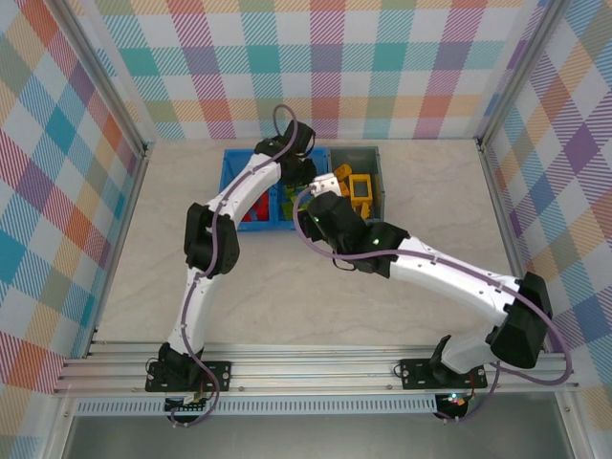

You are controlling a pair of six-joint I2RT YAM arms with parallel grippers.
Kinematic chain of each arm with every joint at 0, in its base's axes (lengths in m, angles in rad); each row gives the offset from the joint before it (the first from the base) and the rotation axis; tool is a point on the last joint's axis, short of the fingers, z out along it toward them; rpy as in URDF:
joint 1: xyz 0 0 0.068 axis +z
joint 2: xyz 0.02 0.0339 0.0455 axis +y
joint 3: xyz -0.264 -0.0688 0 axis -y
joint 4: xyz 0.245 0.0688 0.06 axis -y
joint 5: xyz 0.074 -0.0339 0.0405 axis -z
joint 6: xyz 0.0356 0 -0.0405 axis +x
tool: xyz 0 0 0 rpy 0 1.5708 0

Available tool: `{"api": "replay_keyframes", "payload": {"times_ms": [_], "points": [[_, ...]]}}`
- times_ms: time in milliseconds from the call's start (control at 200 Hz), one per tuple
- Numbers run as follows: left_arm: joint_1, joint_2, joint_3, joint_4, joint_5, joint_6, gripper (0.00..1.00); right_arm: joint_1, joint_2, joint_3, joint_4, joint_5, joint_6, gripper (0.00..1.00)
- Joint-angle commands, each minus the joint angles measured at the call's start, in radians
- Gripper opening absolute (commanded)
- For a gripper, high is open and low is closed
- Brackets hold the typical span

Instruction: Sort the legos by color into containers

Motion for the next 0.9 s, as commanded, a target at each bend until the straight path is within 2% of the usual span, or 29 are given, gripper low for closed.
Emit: {"api": "replay_keyframes", "payload": {"times_ms": [0,245,440,560,740,900], "points": [[0.014,0.025,0.052,-0.052,0.044,-0.002,0.29,0.001,0.031,0.044,0.021,-0.04,0.061,0.76],[0.016,0.071,0.05,-0.059,0.043,-0.015,0.32,-0.006,0.037,0.041,0.007,-0.065,0.094,0.76],[0.018,0.075,0.057,-0.061,0.042,-0.017,0.46,-0.006,0.017,0.024,-0.005,-0.072,0.107,0.76],[0.018,0.074,0.079,-0.076,0.044,-0.016,0.48,-0.007,0.0,0.016,-0.018,-0.08,0.116,0.77],[0.018,0.021,0.082,-0.077,0.047,-0.018,0.48,-0.006,-0.051,-0.012,-0.031,-0.083,0.126,0.76],[0.01,-0.1,0.039,-0.078,0.035,-0.03,0.48,-0.014,-0.124,-0.06,-0.046,-0.066,0.099,0.77]]}}
